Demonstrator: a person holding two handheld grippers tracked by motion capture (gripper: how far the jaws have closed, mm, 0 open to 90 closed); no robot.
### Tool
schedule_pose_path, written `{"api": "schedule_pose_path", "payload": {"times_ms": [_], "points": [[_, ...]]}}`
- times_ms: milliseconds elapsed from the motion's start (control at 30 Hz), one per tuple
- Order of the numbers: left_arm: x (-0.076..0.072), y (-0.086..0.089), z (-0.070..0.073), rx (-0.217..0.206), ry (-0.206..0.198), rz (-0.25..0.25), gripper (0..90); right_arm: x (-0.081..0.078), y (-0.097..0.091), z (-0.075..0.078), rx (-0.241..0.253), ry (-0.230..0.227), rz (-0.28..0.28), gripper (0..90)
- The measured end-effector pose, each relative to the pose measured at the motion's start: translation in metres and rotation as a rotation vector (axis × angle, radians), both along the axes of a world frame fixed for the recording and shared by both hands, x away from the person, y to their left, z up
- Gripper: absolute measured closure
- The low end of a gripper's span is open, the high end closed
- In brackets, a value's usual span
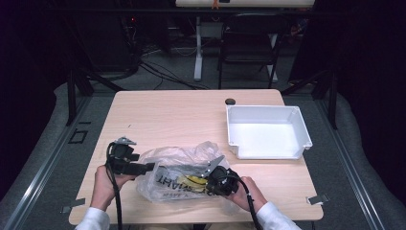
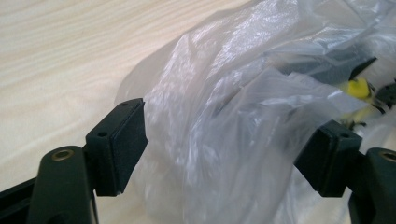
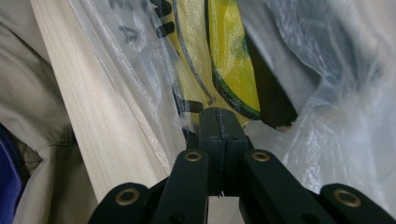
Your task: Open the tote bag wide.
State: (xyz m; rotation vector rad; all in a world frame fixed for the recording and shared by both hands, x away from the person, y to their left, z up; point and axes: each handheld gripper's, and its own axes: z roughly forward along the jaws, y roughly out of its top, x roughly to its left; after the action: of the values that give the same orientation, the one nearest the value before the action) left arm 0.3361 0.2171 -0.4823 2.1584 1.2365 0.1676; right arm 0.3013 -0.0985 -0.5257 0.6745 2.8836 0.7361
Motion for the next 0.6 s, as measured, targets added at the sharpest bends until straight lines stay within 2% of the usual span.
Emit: {"api": "schedule_pose_path", "payload": {"times_ms": [100, 133, 200, 233, 267, 300, 333, 400, 433, 467, 500, 567, 600], "points": [[0.014, -0.008, -0.014, 0.036, 0.045, 0.001, 30.2, 0.001, 0.001, -0.004, -0.009, 0.009, 0.001, 90.0], [0.014, -0.008, -0.014, 0.036, 0.045, 0.001, 36.8, 0.002, 0.001, -0.005, -0.013, 0.014, 0.001, 90.0], [0.023, -0.010, -0.025, 0.067, 0.073, 0.006, 49.5, 0.003, 0.001, -0.007, -0.020, 0.021, 0.000, 90.0], [0.027, -0.010, -0.030, 0.070, 0.091, 0.000, 49.5, 0.003, 0.001, -0.007, -0.020, 0.021, 0.000, 90.0], [0.032, -0.009, -0.036, 0.056, 0.106, -0.003, 65.9, 0.004, 0.000, -0.009, -0.029, 0.026, 0.001, 90.0], [0.032, -0.009, -0.036, 0.056, 0.106, -0.003, 73.7, 0.004, 0.000, -0.010, -0.027, 0.029, -0.001, 90.0], [0.034, -0.010, -0.039, 0.068, 0.106, -0.004, 73.7, 0.004, 0.000, -0.010, -0.027, 0.029, -0.001, 90.0], [0.038, -0.011, -0.042, 0.088, 0.109, -0.004, 83.2, 0.004, 0.000, -0.010, -0.035, 0.032, 0.002, 90.0], [0.040, -0.012, -0.044, 0.109, 0.101, -0.001, 86.0, 0.003, 0.000, -0.011, -0.034, 0.035, 0.003, 90.0], [0.042, -0.014, -0.046, 0.144, 0.076, 0.018, 88.2, 0.003, 0.001, -0.012, -0.041, 0.039, 0.008, 90.0], [0.042, -0.014, -0.046, 0.144, 0.076, 0.018, 88.6, 0.003, 0.001, -0.012, -0.041, 0.039, 0.008, 90.0], [0.046, -0.015, -0.048, 0.200, 0.043, 0.036, 88.8, 0.002, 0.002, -0.013, -0.045, 0.041, 0.011, 90.0], [0.050, -0.017, -0.051, 0.253, 0.014, 0.053, 89.0, 0.002, 0.002, -0.013, -0.045, 0.038, 0.011, 90.0]]}}
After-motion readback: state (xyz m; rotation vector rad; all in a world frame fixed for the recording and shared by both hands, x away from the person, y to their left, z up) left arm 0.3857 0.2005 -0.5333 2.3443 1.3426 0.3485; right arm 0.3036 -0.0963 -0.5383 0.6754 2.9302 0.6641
